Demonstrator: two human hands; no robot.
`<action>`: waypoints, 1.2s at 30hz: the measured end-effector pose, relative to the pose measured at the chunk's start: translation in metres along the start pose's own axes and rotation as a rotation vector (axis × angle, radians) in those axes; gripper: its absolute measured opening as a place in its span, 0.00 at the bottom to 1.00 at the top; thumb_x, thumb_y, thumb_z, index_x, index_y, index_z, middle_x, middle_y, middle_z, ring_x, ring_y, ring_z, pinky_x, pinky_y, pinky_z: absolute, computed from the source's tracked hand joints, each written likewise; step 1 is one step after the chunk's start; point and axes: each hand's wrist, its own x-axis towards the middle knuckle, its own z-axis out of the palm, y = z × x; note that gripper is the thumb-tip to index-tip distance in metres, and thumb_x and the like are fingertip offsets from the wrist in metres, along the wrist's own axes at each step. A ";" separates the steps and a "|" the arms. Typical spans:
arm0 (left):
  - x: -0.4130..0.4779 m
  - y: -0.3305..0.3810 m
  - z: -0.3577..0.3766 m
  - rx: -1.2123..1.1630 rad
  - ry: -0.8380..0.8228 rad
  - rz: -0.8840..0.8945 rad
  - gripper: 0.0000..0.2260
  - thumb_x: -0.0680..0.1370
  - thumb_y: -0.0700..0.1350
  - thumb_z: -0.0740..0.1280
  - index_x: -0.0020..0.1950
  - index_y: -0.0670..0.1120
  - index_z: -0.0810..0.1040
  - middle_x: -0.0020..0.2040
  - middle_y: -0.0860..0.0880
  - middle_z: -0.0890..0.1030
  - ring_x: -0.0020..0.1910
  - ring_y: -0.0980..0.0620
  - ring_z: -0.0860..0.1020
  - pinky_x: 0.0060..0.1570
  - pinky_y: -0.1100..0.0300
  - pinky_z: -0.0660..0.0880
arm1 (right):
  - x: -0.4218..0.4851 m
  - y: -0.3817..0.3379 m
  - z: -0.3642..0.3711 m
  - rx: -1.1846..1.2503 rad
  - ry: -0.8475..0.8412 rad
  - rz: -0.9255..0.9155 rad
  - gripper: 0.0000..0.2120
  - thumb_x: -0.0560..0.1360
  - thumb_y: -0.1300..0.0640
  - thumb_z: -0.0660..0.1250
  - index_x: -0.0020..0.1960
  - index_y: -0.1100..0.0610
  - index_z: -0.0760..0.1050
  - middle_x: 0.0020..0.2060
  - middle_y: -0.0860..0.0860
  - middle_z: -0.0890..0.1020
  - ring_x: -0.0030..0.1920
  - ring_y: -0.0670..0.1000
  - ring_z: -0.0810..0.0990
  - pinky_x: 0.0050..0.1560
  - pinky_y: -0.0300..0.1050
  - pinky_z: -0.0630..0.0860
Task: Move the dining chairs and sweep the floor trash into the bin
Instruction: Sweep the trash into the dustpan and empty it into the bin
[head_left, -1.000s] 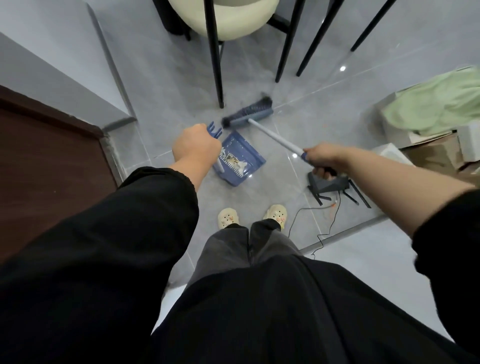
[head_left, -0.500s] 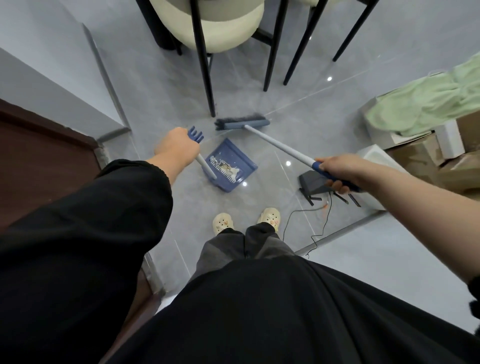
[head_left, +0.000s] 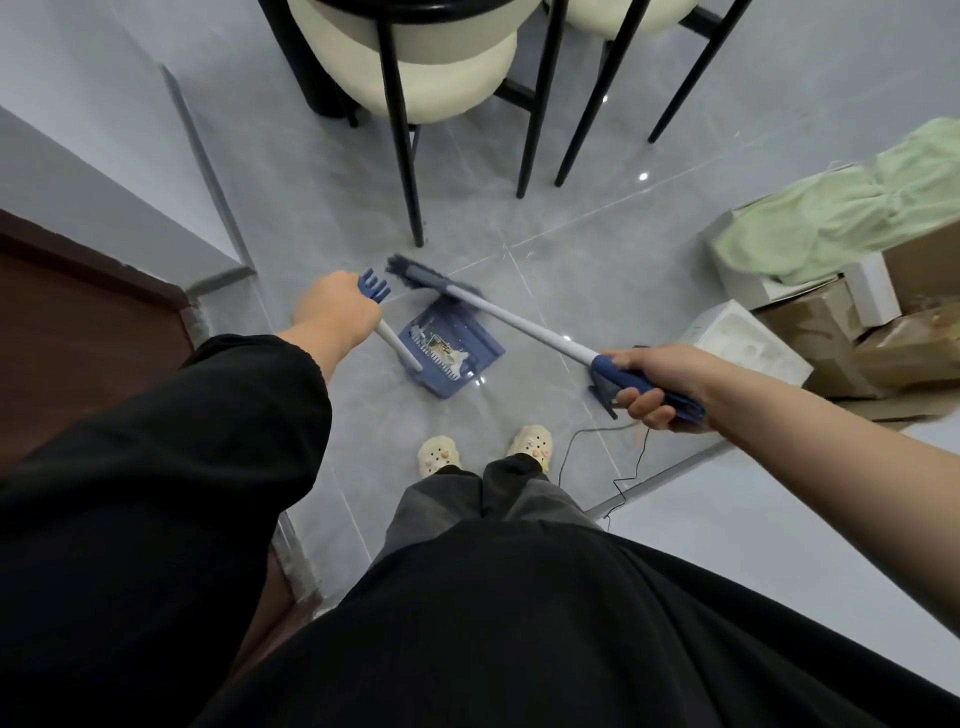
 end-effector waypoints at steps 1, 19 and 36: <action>0.000 -0.003 0.000 0.005 0.012 -0.012 0.02 0.74 0.39 0.62 0.44 0.42 0.73 0.43 0.42 0.76 0.42 0.40 0.74 0.40 0.55 0.72 | 0.003 -0.004 0.006 -0.048 0.026 -0.033 0.13 0.82 0.52 0.55 0.63 0.47 0.71 0.29 0.52 0.68 0.16 0.43 0.62 0.14 0.31 0.60; -0.008 -0.036 -0.001 -0.154 0.048 -0.156 0.05 0.73 0.38 0.61 0.47 0.42 0.76 0.50 0.41 0.80 0.49 0.38 0.78 0.44 0.54 0.75 | -0.010 -0.026 0.043 -0.140 -0.045 -0.065 0.11 0.82 0.54 0.56 0.63 0.52 0.70 0.26 0.52 0.68 0.16 0.43 0.62 0.13 0.31 0.59; 0.019 -0.105 -0.028 -0.163 0.042 -0.227 0.09 0.76 0.40 0.59 0.52 0.43 0.77 0.57 0.43 0.79 0.49 0.42 0.77 0.40 0.56 0.69 | 0.046 -0.121 0.151 -0.550 -0.108 0.051 0.04 0.82 0.57 0.55 0.55 0.56 0.65 0.26 0.49 0.64 0.15 0.43 0.60 0.14 0.31 0.58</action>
